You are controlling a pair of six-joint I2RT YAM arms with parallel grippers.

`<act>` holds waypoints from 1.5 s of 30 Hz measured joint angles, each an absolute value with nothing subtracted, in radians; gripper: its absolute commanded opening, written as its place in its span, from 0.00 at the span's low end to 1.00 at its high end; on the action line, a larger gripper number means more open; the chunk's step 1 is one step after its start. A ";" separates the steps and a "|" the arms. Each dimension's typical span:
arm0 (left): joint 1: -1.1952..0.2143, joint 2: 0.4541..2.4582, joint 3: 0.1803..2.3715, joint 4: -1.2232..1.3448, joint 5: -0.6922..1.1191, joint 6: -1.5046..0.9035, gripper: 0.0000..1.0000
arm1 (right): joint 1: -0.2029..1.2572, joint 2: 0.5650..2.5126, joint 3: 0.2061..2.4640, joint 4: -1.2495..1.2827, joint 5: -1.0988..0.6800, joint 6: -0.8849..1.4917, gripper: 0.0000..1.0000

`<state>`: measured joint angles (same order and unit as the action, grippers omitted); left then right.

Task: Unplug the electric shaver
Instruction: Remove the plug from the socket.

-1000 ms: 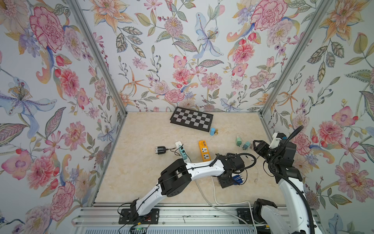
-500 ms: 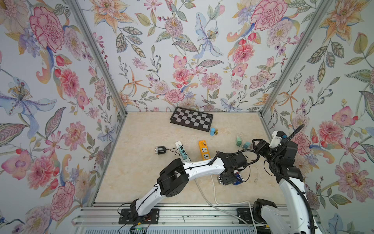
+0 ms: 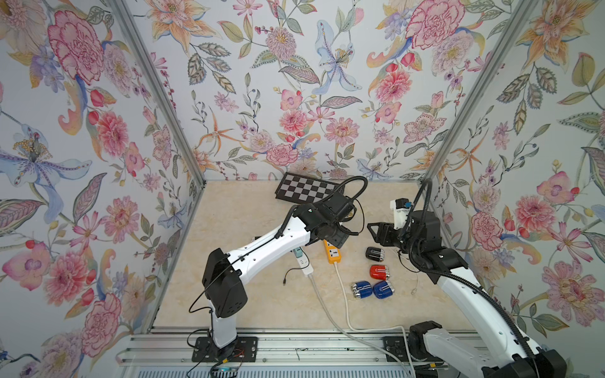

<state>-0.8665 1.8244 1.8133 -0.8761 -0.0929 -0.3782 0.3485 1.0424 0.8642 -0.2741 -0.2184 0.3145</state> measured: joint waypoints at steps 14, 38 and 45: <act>-0.419 1.831 1.834 -1.019 -0.130 -0.806 0.73 | 0.849 1.494 1.012 -0.183 -0.025 0.167 0.61; -0.377 2.254 2.029 -1.080 0.128 -1.109 0.73 | 0.972 1.749 1.072 0.109 0.100 0.156 0.50; -0.378 2.267 1.957 -1.061 0.166 -1.132 0.71 | 0.971 1.776 1.073 0.155 0.105 0.154 0.48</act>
